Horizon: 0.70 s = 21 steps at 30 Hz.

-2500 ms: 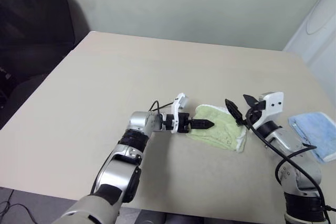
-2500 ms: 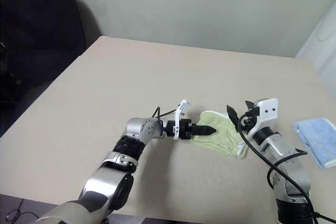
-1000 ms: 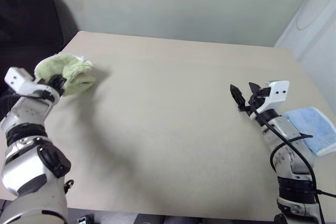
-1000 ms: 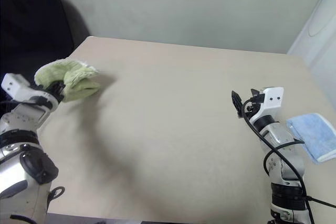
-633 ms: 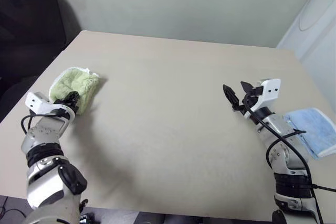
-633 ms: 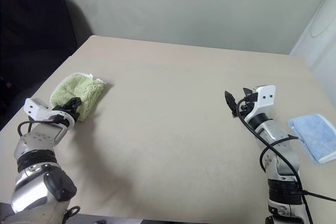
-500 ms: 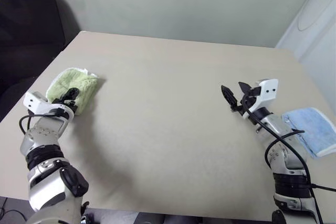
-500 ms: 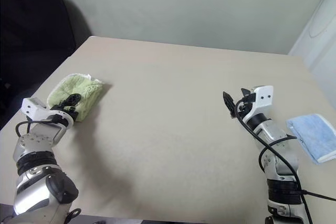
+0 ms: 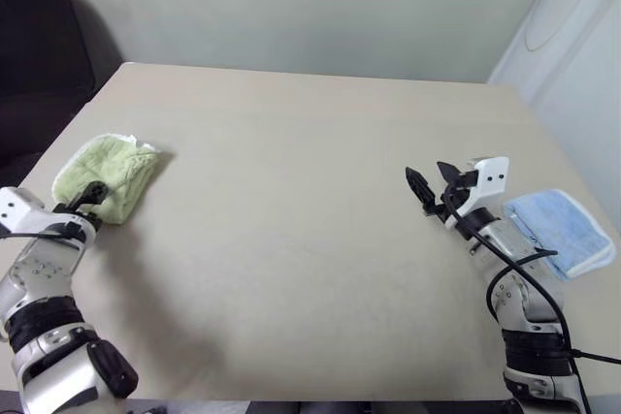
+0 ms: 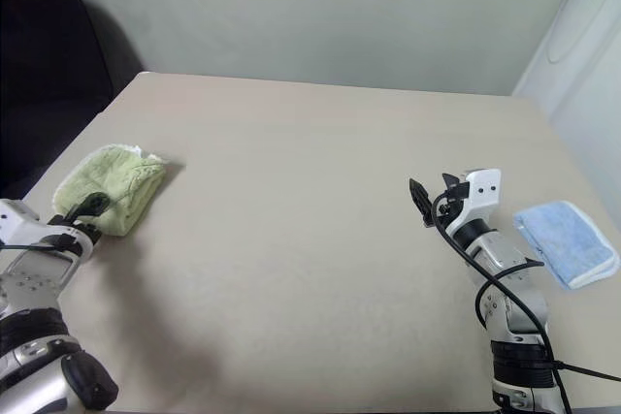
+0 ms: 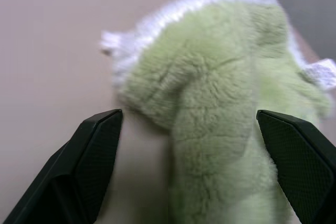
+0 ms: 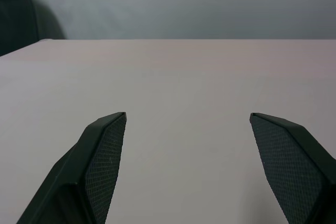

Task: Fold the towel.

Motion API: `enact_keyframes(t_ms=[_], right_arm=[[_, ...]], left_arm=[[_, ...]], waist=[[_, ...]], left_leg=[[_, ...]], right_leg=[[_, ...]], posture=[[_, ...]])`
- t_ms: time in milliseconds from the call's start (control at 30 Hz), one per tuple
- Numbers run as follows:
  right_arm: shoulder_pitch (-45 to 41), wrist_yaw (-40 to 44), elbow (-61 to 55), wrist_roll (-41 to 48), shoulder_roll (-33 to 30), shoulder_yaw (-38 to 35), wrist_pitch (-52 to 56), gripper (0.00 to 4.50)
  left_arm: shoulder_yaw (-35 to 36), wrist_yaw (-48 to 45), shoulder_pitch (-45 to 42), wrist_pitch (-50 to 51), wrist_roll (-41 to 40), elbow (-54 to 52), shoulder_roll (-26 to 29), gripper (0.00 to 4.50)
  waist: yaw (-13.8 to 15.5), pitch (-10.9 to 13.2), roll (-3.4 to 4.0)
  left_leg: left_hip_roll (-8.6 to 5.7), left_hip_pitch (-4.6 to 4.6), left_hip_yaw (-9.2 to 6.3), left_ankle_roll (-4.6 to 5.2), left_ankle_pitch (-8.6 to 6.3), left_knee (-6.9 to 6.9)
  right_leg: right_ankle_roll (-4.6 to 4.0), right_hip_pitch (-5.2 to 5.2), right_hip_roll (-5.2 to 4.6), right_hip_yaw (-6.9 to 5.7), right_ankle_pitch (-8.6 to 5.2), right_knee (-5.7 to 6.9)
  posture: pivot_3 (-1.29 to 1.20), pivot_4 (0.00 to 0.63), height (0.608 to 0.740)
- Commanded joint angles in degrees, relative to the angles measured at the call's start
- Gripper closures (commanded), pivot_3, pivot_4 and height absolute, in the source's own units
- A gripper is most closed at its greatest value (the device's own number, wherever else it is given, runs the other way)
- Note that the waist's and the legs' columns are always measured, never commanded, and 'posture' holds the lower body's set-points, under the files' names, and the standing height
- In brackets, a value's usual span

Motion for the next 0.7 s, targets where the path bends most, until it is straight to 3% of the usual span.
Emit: enact_keyframes(t_ms=[33, 167, 233, 367, 500, 700], right_arm=[[-0.4, 1.6, -1.2, 0.5, -1.3, -1.0, -0.4, 0.53], [-0.7, 2.9, 0.1, 0.8, -2.6, -1.3, -0.2, 0.53], [-0.9, 4.0, 0.7, 0.7, -3.8, -1.3, 0.3, 0.53], [1.0, 7.9, 0.9, -1.8, -7.6, 1.4, -0.4, 0.53], [3.0, 9.8, -0.2, -2.5, -9.8, 2.0, -0.4, 0.53], [6.2, 7.6, -3.9, -2.8, -9.7, 0.7, 0.2, 0.53]], left_arm=[[3.8, 3.8, 5.5, -4.4, 2.2, -6.9, 1.0, 0.03], [6.9, 3.5, 13.6, -11.8, 4.4, -16.0, 0.1, 0.03], [5.3, -1.7, 17.7, -15.2, 5.7, -22.2, 1.0, 0.03], [-3.7, -17.4, 26.5, -15.7, 5.4, -37.2, 2.9, 0.03], [-13.9, -23.2, 29.0, -10.9, 2.6, -50.1, 1.8, 0.03], [-32.2, -26.4, 23.5, -11.0, 9.5, -50.1, -2.4, 0.03]], waist=[[-0.3, 0.0, -0.03], [-0.3, -0.1, -0.12], [0.0, -0.1, -0.31], [1.6, -0.2, -0.44], [2.5, -0.2, -0.28], [2.0, -0.3, -0.4]], left_leg=[[0.03, 0.02, 0.01, 0.0, -0.03, 0.0], [0.13, 0.03, -0.05, -0.09, -0.15, 0.0], [0.24, -0.01, -0.14, -0.16, -0.22, 0.04], [0.24, -0.17, -0.35, -0.79, -0.61, 0.17], [0.09, -0.24, -0.42, -0.74, -0.61, 0.17], [0.11, -0.24, -0.28, -0.79, -0.62, 0.13]], right_leg=[[-0.04, 0.0, 0.04, -0.01, -0.02, 0.0], [-0.27, -0.03, 0.12, 0.03, -0.16, 0.01], [-0.52, -0.04, 0.24, 0.03, -0.23, 0.03], [-1.02, -0.35, 0.33, 0.02, -0.33, 0.03], [-1.13, -0.33, 0.14, 0.04, -0.39, 0.09], [-1.11, -0.24, 0.0, 0.0, -0.38, 0.27]], posture=[[0.0, 0.15, 0.74], [0.0, 0.15, 0.74], [0.0, 0.15, 0.74], [0.0, 0.15, 0.74], [0.0, 0.15, 0.74], [0.0, 0.15, 0.74]])
